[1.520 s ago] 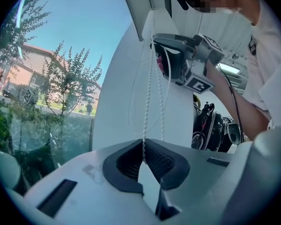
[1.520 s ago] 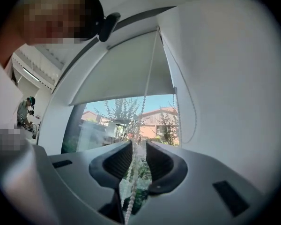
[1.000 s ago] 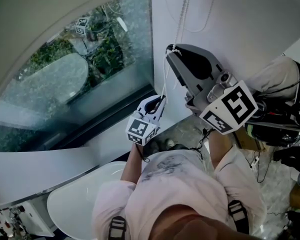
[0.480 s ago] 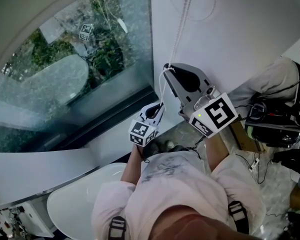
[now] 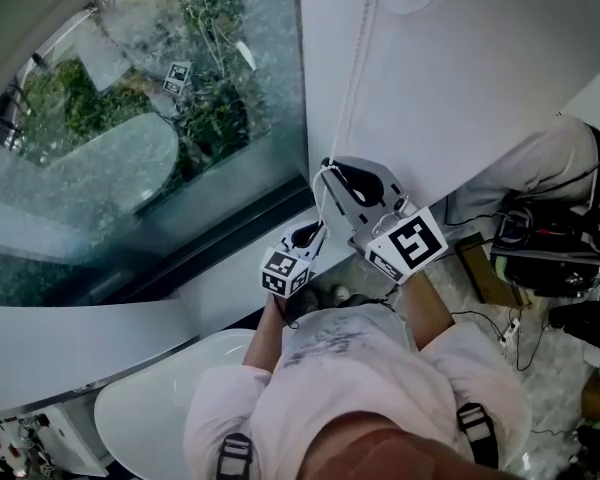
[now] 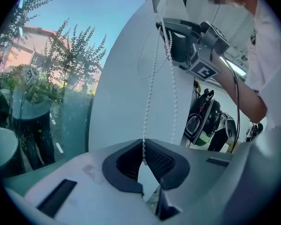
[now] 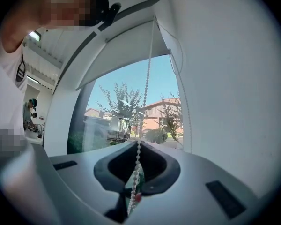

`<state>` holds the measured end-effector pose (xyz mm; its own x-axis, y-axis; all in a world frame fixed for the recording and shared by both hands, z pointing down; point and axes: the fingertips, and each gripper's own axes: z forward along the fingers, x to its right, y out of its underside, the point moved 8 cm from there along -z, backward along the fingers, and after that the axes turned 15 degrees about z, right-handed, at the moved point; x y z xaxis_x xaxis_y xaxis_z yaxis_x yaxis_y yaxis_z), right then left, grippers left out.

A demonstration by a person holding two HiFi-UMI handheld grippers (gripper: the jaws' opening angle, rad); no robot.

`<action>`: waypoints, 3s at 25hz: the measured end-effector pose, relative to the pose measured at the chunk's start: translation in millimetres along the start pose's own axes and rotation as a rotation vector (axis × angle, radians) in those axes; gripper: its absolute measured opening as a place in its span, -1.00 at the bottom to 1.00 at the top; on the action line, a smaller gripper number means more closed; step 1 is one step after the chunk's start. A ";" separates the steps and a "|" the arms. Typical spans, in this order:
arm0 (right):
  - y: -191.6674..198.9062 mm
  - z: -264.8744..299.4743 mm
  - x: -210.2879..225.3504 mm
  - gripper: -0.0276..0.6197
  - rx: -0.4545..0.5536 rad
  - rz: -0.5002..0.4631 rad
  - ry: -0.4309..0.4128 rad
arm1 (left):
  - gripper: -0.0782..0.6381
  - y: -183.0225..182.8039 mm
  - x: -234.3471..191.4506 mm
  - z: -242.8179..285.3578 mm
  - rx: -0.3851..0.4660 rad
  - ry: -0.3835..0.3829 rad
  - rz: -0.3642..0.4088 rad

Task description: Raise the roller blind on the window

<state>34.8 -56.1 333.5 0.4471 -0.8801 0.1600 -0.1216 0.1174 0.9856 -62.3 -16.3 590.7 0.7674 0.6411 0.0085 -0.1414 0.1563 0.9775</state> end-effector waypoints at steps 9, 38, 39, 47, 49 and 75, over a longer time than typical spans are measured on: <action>29.5 -4.6 7.5 -0.73 -0.018 0.051 0.002 | -0.75 9.8 -1.6 5.3 -0.015 0.004 -0.025; 23.1 -2.4 7.4 -0.73 -0.042 -0.021 0.010 | -0.57 -305.1 -26.7 -69.2 0.403 -0.010 0.319; 22.8 -3.1 8.1 -0.73 -0.042 -0.022 0.009 | -0.57 -315.6 -26.6 -67.4 0.409 -0.005 0.332; 19.4 -3.1 4.9 -0.73 -0.046 -0.030 0.002 | -0.57 -390.2 -24.8 -68.6 0.482 0.026 0.421; 18.8 -1.7 2.9 -0.73 -0.048 -0.032 -0.004 | -0.58 -400.3 -27.8 -67.4 0.487 0.021 0.422; 45.9 2.2 8.6 -0.73 -0.119 -0.018 -0.027 | -0.75 -411.2 -29.4 -60.9 0.484 -0.084 0.433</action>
<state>31.1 -59.2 380.0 0.4244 -0.8942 0.1425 -0.0072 0.1540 0.9880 -64.9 -53.6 175.7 0.7533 0.5060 0.4201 -0.1667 -0.4711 0.8662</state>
